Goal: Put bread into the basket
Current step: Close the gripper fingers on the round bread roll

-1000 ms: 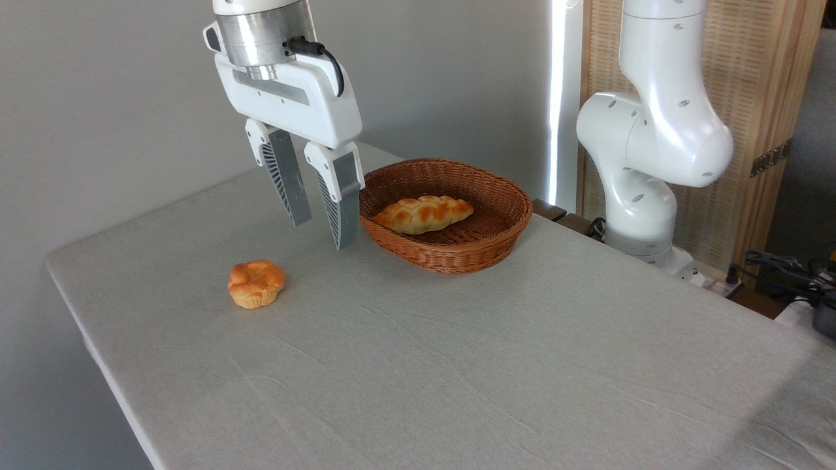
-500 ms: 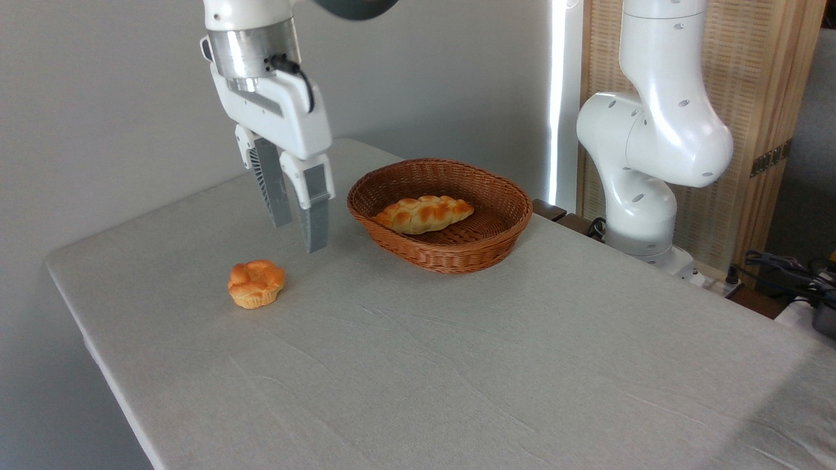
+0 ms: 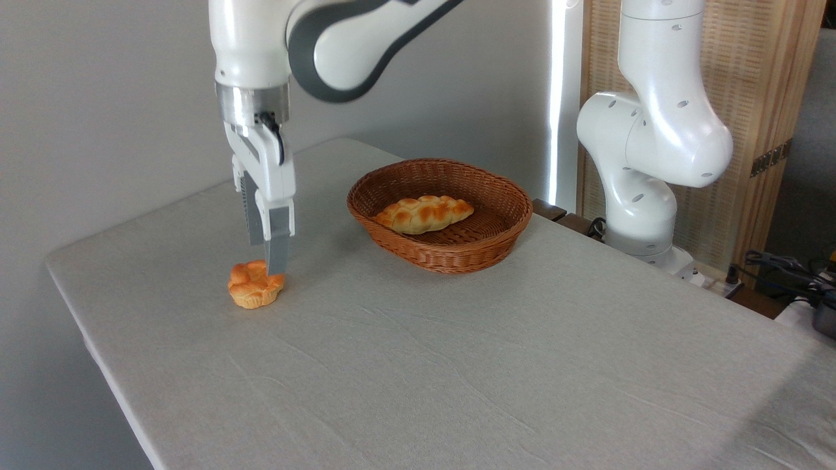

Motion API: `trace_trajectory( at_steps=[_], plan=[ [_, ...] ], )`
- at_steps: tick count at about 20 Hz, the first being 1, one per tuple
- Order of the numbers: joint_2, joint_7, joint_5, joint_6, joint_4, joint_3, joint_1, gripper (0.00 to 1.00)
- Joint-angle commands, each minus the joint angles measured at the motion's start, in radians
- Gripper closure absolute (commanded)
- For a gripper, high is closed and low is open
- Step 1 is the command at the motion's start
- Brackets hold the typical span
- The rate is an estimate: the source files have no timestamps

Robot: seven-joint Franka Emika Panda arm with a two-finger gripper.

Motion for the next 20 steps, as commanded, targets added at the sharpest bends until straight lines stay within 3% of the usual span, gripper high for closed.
trace_trajectory(
  at_steps=[1, 7, 8, 9, 11, 20],
  plan=[
    [0.076, 0.008, -0.005, 0.138, -0.027, -0.041, 0.001, 0.0],
    [0.133, 0.008, -0.002, 0.181, -0.027, -0.062, 0.001, 0.0],
    [0.134, 0.009, 0.0, 0.18, -0.027, -0.067, 0.001, 0.12],
    [0.136, 0.009, 0.0, 0.181, -0.027, -0.067, 0.001, 0.31],
    [0.136, 0.015, 0.0, 0.181, -0.027, -0.068, 0.001, 0.6],
    [0.142, 0.017, 0.0, 0.18, -0.027, -0.067, 0.001, 0.7]
  ],
)
